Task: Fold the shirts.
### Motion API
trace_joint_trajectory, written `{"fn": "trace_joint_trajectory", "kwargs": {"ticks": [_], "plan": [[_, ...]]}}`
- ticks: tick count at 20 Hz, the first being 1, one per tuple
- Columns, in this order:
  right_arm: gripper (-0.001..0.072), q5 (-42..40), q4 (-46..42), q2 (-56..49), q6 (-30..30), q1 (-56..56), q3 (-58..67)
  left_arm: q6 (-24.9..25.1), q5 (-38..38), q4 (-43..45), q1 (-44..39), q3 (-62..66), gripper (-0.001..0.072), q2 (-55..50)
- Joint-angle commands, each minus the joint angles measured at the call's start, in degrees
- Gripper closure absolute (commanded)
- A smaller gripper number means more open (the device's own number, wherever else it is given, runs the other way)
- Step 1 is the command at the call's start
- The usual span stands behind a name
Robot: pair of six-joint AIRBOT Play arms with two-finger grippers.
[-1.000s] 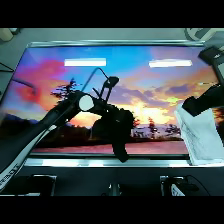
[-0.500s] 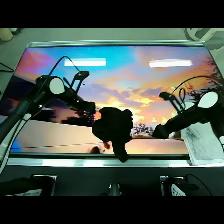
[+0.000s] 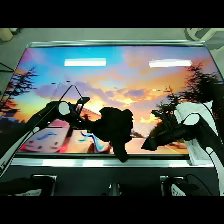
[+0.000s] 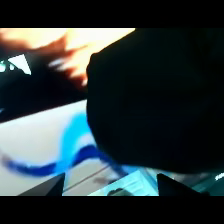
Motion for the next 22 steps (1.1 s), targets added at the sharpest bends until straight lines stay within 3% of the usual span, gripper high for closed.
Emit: {"fn": "trace_joint_trajectory", "kwargs": {"ticks": [1,3,4,5,6,7,10,12,14,20,22], "plan": [[0.0096,-2.71,2.43,-0.04,-0.72,-0.02,-3.48,0.22,8.33,-2.03,-2.32,-2.23,0.0043,-1.81],[0.0088,-2.82,2.49,-0.04,-0.87,0.0,-4.48,0.22,10.36,-2.64,-3.74,-2.23,0.0051,-2.84],[0.0081,-2.95,2.6,-0.04,-1.22,0.0,-4.85,0.22,11.15,-2.78,-4.35,-2.23,0.012,-3.48],[0.0078,-3.02,3.08,-0.04,-1.97,0.0,-5.27,0.2,11.56,-2.8,-4.63,-2.23,0.0306,-3.89],[0.0077,-3.13,4.24,-0.04,-2.54,0.0,-5.81,0.22,11.58,-2.8,-4.61,-2.21,0.0587,-4.07],[0.0075,-3.39,6.23,-0.04,-3.69,0.0,-6.58,0.28,11.56,-2.78,-4.42,-2.21,0.0682,-3.91],[0.0016,-7.58,6.8,-0.11,-3.91,8.63,-7.43,1.27,11.52,-2.58,-4.0,-2.1,0.0682,-2.71],[-0.0003,-15.43,7.45,-0.37,-0.46,17.66,-7.43,1.31,11.41,-2.56,-3.98,-2.1,0.0682,-1.68],[-0.0003,-21.84,8.81,-1.57,4.46,22.32,-7.41,1.33,10.97,-2.58,-4.02,-2.1,0.0682,-0.46],[0.0005,-24.79,17.33,-8.52,3.45,27.69,-7.37,1.31,10.91,-2.58,-4.02,-2.1,0.0682,1.46],[0.0063,-25.57,17.94,-9.42,3.48,29.97,-7.37,1.31,10.88,-2.58,-4.02,-2.1,0.0682,1.9]]}}
